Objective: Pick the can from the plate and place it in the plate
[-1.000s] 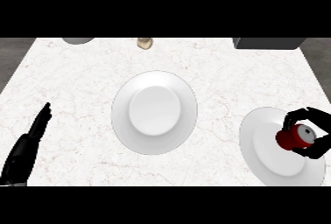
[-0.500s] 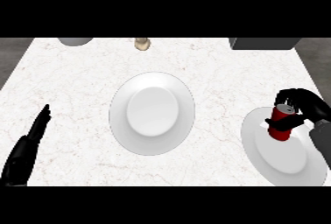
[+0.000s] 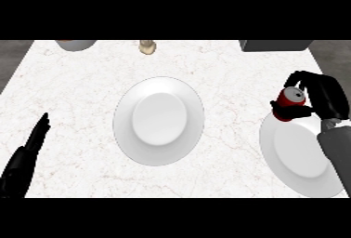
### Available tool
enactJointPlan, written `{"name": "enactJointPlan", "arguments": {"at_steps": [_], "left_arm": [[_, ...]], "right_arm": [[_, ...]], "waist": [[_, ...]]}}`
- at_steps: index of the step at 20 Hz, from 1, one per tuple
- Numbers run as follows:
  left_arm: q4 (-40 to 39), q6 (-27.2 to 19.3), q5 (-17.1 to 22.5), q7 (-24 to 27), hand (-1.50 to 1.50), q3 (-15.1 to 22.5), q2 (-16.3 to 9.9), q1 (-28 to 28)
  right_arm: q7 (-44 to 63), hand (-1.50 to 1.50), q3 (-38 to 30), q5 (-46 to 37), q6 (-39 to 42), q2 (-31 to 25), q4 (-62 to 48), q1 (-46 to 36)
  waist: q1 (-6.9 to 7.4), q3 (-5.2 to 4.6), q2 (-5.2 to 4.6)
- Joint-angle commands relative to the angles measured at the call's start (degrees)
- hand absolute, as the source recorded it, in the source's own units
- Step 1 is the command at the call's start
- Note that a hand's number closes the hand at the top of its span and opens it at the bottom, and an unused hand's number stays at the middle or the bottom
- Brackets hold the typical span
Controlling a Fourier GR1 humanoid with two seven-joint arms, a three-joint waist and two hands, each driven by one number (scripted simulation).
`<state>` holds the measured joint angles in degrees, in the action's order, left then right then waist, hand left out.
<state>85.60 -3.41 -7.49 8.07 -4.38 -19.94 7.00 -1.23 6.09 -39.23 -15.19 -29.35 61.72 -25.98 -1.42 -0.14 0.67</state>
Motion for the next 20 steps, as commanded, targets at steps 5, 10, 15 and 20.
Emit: {"name": "enactJointPlan", "arguments": {"at_steps": [5, 10, 15, 20], "left_arm": [[0.3, -0.3, -0.6, -1.2, 0.00, -0.3, 0.4, -0.5], [-1.7, -0.3, -2.0, 0.1, 0.00, 0.0, 1.1, -2.3], [-1.1, 2.9, 0.2, 0.8, 0.00, -1.5, 0.7, -1.3], [-2.8, 0.3, -2.8, -0.4, 0.00, -0.2, 2.5, -4.4]], "right_arm": [[1.7, 1.50, 4.0, 5.9, 6.5, 3.2, 28.0, 6.0], [14.9, 1.50, 8.1, 3.1, 13.5, 5.1, 42.0, 3.7], [21.0, 1.50, 12.1, -0.5, 15.2, 13.4, 41.3, -1.3], [28.6, 1.50, 16.8, -5.7, 14.1, 24.8, 29.4, -11.0]], "waist": [[-0.10, 0.08, -0.05], [0.87, 0.07, -0.41], [1.77, 0.11, -0.61], [2.20, 0.09, -0.82]]}}
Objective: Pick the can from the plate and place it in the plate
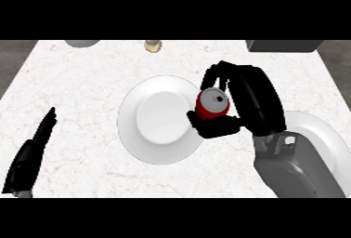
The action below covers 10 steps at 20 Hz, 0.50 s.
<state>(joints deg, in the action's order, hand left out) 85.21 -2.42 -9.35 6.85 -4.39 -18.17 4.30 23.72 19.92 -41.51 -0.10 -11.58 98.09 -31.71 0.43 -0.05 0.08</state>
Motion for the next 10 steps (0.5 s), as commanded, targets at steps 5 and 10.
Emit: {"name": "enactJointPlan", "arguments": {"at_steps": [5, 10], "left_arm": [[1.3, 0.7, -0.8, 0.6, 0.00, -0.2, 0.9, 1.3], [3.3, 2.4, 0.3, -2.4, 0.00, -0.9, 0.1, -0.2]], "right_arm": [[5.0, 1.50, -0.4, -1.4, 4.5, 10.6, -14.7, -11.7], [3.0, 1.50, 7.2, 1.1, -5.9, 11.5, -30.6, -13.8]], "waist": [[0.35, 0.03, -0.13], [1.01, 0.05, -0.26]]}}
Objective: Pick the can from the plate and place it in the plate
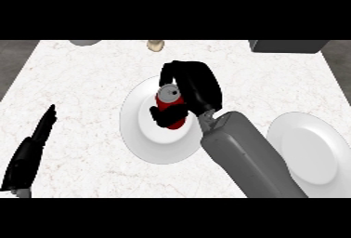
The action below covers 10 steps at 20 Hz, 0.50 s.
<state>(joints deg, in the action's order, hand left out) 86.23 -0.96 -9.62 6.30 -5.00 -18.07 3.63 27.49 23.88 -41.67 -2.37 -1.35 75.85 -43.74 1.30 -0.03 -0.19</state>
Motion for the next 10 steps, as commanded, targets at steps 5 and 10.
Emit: {"name": "enactJointPlan", "arguments": {"at_steps": [5, 10], "left_arm": [[-3.0, 1.4, -0.3, 1.8, 0.00, -0.9, -0.3, -2.3], [0.8, 0.8, -1.4, 1.2, 0.00, 1.0, 1.2, 1.6]], "right_arm": [[-1.9, 1.50, 10.0, 10.5, -11.9, 1.3, -20.5, -6.9], [1.3, -1.50, 10.2, 20.4, -21.2, 1.3, -23.7, -6.2]], "waist": [[0.86, 0.00, -0.23], [1.98, 0.04, -0.27]]}}
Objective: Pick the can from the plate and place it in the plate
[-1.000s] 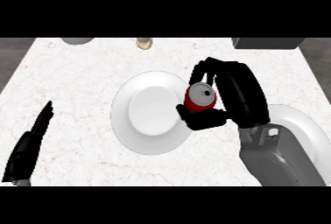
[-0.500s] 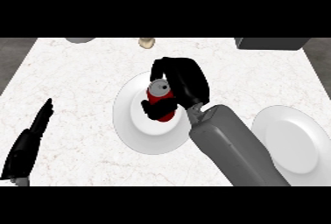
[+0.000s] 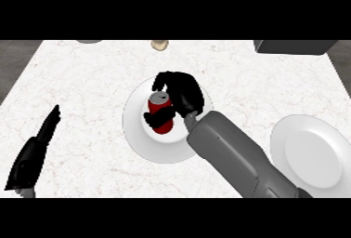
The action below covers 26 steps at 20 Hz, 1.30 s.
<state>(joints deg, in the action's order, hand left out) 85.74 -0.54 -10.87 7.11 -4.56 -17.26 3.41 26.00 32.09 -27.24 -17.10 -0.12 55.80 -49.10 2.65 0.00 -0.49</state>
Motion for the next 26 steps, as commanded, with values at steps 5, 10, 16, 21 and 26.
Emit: {"name": "enactJointPlan", "arguments": {"at_steps": [5, 10, 16, 21, 26], "left_arm": [[-1.3, 1.2, 0.4, 3.2, 0.00, -1.4, -0.5, 1.1], [-1.6, 0.9, -0.1, 0.3, 0.00, -0.4, 1.0, -0.9], [-1.9, -0.4, -0.7, 1.7, 0.00, -2.3, 0.4, 0.5], [0.6, 1.6, 1.2, 1.0, 0.00, -3.0, -0.1, 2.2], [-1.8, 0.9, 0.2, 2.8, 0.00, -3.7, 0.2, 0.6]], "right_arm": [[-3.0, -1.50, 7.4, 13.8, -12.5, 0.1, -11.7, -3.7], [-9.0, -1.50, 4.2, 18.8, -19.8, 0.1, -8.6, -3.6], [-10.8, -1.50, -4.4, 20.3, -26.4, -1.1, -5.4, -1.5], [-21.8, -1.50, -14.4, 30.3, -22.0, -5.5, 1.8, 5.8], [-37.5, -1.50, -21.2, 36.2, -11.9, -9.7, 1.5, 14.0]], "waist": [[0.41, 0.00, -0.07], [-0.29, 0.03, -0.06], [-2.34, 0.03, 0.45], [-2.36, 0.11, 0.36], [-2.33, 0.06, 0.21]]}}
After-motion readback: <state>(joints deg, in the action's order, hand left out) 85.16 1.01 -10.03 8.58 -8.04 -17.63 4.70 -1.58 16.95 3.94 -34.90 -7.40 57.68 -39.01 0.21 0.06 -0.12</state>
